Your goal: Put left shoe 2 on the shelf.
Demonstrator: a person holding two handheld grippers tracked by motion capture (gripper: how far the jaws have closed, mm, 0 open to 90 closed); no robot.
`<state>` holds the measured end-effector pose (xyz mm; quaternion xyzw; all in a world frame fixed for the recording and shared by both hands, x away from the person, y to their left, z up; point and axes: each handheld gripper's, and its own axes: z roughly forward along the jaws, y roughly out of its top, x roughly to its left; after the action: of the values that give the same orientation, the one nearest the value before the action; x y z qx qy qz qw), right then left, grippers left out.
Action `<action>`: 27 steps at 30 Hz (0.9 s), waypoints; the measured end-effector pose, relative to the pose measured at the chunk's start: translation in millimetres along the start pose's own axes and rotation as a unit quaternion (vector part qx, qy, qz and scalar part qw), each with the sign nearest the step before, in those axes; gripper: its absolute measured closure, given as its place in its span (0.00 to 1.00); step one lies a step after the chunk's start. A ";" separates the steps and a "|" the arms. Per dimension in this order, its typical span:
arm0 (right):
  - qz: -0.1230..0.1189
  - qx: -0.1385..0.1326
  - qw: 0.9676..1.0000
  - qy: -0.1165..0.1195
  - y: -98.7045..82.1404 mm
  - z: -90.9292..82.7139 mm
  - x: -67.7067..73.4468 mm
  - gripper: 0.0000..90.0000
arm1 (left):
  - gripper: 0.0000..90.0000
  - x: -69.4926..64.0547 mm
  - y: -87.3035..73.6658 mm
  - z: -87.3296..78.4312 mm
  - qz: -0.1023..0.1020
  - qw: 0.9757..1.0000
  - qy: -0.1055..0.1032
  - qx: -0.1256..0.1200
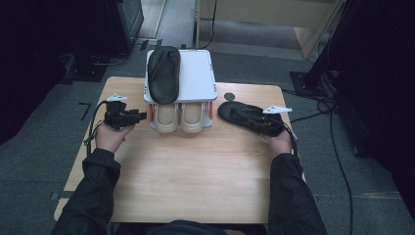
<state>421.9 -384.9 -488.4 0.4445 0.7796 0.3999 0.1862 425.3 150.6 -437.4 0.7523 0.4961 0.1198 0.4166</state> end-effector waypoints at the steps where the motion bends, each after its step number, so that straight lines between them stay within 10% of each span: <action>1: -0.002 0.004 1.000 -0.003 0.6 0.2 1.4 0.84 | 0.61 0.0 -0.2 -0.1 0.001 1.000 0.001 0.000; 22: 0.036 0.037 0.999 0.010 7.8 2.2 16.0 0.81 | 0.61 2.4 -5.6 -0.9 0.001 1.000 0.000 0.007; 27: 0.044 0.004 0.999 0.013 13.3 -13.9 14.0 0.83 | 0.61 4.7 -5.9 -2.3 -0.009 1.000 -0.008 0.000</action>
<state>412.7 -375.7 -468.5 0.4738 0.7636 0.4099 0.1565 422.4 156.7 -441.4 0.7491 0.4991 0.1099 0.4215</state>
